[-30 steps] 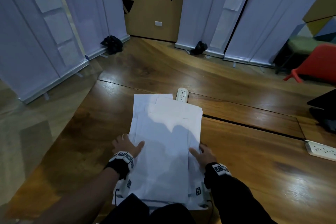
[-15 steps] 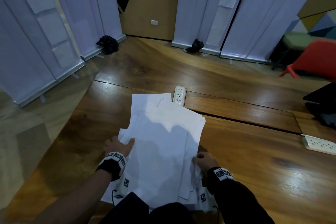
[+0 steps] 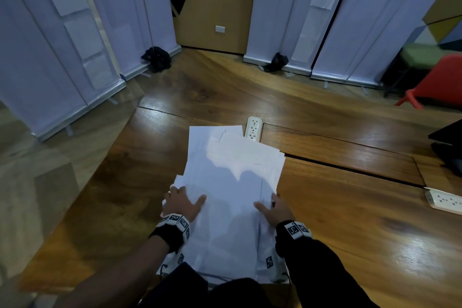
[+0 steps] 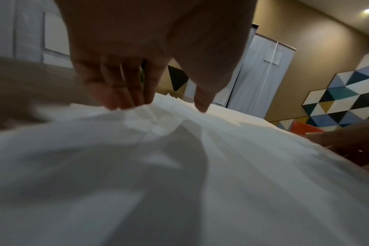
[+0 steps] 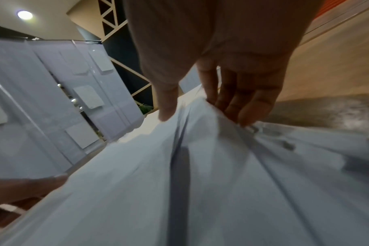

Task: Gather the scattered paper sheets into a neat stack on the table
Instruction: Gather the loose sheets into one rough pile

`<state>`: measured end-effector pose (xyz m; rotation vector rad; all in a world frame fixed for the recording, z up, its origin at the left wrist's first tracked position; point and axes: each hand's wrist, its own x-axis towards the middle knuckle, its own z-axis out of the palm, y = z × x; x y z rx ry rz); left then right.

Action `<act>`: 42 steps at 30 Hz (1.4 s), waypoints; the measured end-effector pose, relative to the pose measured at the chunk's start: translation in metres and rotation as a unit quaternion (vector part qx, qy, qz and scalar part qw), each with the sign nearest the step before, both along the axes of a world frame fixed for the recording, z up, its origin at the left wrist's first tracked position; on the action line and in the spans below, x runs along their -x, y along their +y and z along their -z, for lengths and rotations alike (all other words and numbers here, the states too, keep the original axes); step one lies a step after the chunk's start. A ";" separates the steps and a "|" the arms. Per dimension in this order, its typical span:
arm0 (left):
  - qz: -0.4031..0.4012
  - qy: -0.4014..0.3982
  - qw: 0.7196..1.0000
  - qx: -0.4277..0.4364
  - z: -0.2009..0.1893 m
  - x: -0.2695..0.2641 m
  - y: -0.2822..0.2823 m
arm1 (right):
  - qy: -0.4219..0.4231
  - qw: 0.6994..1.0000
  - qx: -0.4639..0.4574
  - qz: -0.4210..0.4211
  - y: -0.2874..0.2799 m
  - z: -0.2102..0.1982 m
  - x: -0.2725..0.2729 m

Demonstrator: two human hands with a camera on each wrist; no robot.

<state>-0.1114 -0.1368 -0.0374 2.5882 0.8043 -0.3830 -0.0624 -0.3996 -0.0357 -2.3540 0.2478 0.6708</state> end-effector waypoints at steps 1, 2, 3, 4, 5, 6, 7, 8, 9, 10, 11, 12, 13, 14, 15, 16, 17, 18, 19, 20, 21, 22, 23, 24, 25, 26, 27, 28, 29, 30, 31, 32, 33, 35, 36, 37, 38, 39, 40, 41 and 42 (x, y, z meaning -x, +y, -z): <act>0.001 0.018 0.999 0.027 -0.001 -0.002 -0.006 | 0.010 0.999 0.001 -0.031 0.004 -0.001 0.001; -0.002 0.026 0.998 0.052 -0.002 -0.005 -0.011 | 0.014 0.999 0.003 -0.047 0.007 0.000 0.002; -0.008 0.025 0.997 0.072 -0.004 -0.008 -0.015 | 0.014 0.999 -0.001 -0.044 0.007 0.000 0.002; -0.017 0.016 0.997 0.080 -0.006 -0.011 -0.017 | 0.014 1.000 -0.008 -0.026 0.005 0.001 0.000; -0.029 0.004 0.997 0.077 -0.009 -0.013 -0.017 | 0.016 1.000 -0.008 0.001 0.002 0.003 -0.002; -0.042 -0.004 0.997 0.063 -0.011 -0.014 -0.015 | 0.017 0.999 -0.004 0.028 -0.004 0.005 -0.004; -0.050 -0.004 0.998 0.047 -0.012 -0.014 -0.012 | 0.021 0.999 -0.003 0.045 -0.008 0.008 -0.006; -0.046 0.007 0.998 0.035 -0.012 -0.013 -0.010 | 0.030 0.998 -0.010 0.051 -0.011 0.010 -0.006; -0.026 0.022 0.999 0.029 -0.011 -0.012 -0.010 | 0.038 0.998 -0.023 0.048 -0.011 0.012 -0.007; 0.005 0.035 0.999 0.029 -0.009 -0.010 -0.013 | 0.046 0.998 -0.035 0.039 -0.009 0.011 -0.006; 0.038 0.041 0.998 0.033 -0.008 -0.009 -0.017 | 0.050 0.997 -0.047 0.033 -0.005 0.009 -0.005; 0.065 0.040 0.996 0.039 -0.008 -0.008 -0.022 | 0.047 0.997 -0.056 0.037 -0.003 0.009 -0.003; 0.080 0.034 0.995 0.042 -0.009 -0.008 -0.026 | 0.040 0.996 -0.063 0.053 -0.001 0.007 -0.002; 0.082 0.026 0.995 0.041 -0.010 -0.008 -0.027 | 0.032 0.994 -0.070 0.082 -0.002 0.009 -0.002; 0.068 0.016 0.997 0.036 -0.012 -0.008 -0.027 | 0.023 0.991 -0.069 0.108 -0.005 0.009 -0.002; 0.040 0.008 0.999 0.027 -0.014 -0.007 -0.024 | 0.018 0.989 -0.066 0.130 -0.008 0.009 -0.002; 0.007 0.008 1.000 0.018 -0.015 -0.006 -0.019 | 0.023 0.988 -0.061 0.141 -0.014 0.009 -0.002; -0.027 0.018 0.999 0.015 -0.015 -0.005 -0.014 | 0.033 0.987 -0.061 0.147 -0.019 0.010 -0.002; -0.054 0.033 0.998 0.018 -0.014 -0.004 -0.008 | 0.048 0.986 -0.061 0.148 -0.023 0.011 -0.002; -0.069 0.046 0.996 0.025 -0.013 -0.003 -0.005 | 0.058 0.986 -0.068 0.144 -0.026 0.012 -0.002; -0.069 0.053 0.996 0.030 -0.012 -0.002 -0.004 | 0.066 0.985 -0.073 0.139 -0.027 0.014 -0.003; -0.054 0.055 0.996 0.034 -0.010 -0.002 -0.006 | 0.071 0.985 -0.081 0.133 -0.027 0.014 -0.003; -0.031 0.055 0.997 0.037 -0.009 -0.001 -0.010 | 0.073 0.986 -0.088 0.125 -0.024 0.012 -0.003; -0.008 0.057 0.998 0.038 -0.008 0.000 -0.015 | 0.071 0.986 -0.096 0.116 -0.021 0.013 -0.003; 0.009 0.061 0.997 0.037 -0.007 0.000 -0.019 | 0.070 0.988 -0.093 0.103 -0.018 0.012 -0.003; 0.019 0.067 0.997 0.033 -0.007 0.000 -0.022 | 0.066 0.989 -0.094 0.093 -0.014 0.009 -0.001; 0.024 0.071 0.997 0.026 -0.007 -0.001 -0.023 | 0.065 0.990 -0.090 0.084 -0.013 0.006 0.000; 0.025 0.072 0.997 0.018 -0.009 -0.003 -0.022 | 0.059 0.991 -0.093 0.080 -0.012 0.003 0.001; 0.024 0.067 0.997 0.013 -0.010 -0.005 -0.018 | 0.056 0.991 -0.091 0.081 -0.011 0.000 0.002; 0.025 0.057 0.998 0.013 -0.010 -0.008 -0.014 | 0.049 0.992 -0.091 0.078 -0.011 -0.002 0.003; 0.028 0.044 0.998 0.022 -0.009 -0.011 -0.010 | 0.044 0.992 -0.088 0.075 -0.011 -0.002 0.003; 0.029 0.027 0.998 0.038 -0.007 -0.015 -0.007 | 0.043 0.993 -0.087 0.070 -0.011 -0.003 0.004; 0.024 0.007 0.998 0.059 -0.006 -0.020 -0.005 | 0.045 0.993 -0.089 0.067 -0.011 -0.004 0.004; -0.015 -0.040 0.994 0.098 -0.004 -0.030 0.003 | 0.048 0.991 -0.101 0.080 -0.013 -0.002 0.004; -0.048 -0.061 0.990 0.115 -0.002 -0.034 0.007 | 0.050 0.989 -0.109 0.091 -0.014 -0.002 0.004; -0.074 -0.069 0.987 0.128 -0.001 -0.038 0.011 | 0.054 0.987 -0.112 0.100 -0.016 -0.002 0.005; -0.084 -0.068 0.984 0.143 -0.001 -0.042 0.014 | 0.053 0.987 -0.113 0.102 -0.016 -0.004 0.005; -0.087 -0.067 0.981 0.160 -0.002 -0.045 0.016 | 0.055 0.987 -0.113 0.101 -0.018 -0.005 0.006; -0.088 -0.073 0.978 0.175 -0.001 -0.049 0.016 | 0.059 0.986 -0.116 0.100 -0.019 -0.008 0.007; -0.092 -0.085 0.974 0.190 -0.003 -0.053 0.016 | 0.064 0.986 -0.119 0.101 -0.020 -0.009 0.006; -0.100 -0.104 0.969 0.203 -0.002 -0.057 0.017 | 0.069 0.984 -0.121 0.106 -0.022 -0.010 0.006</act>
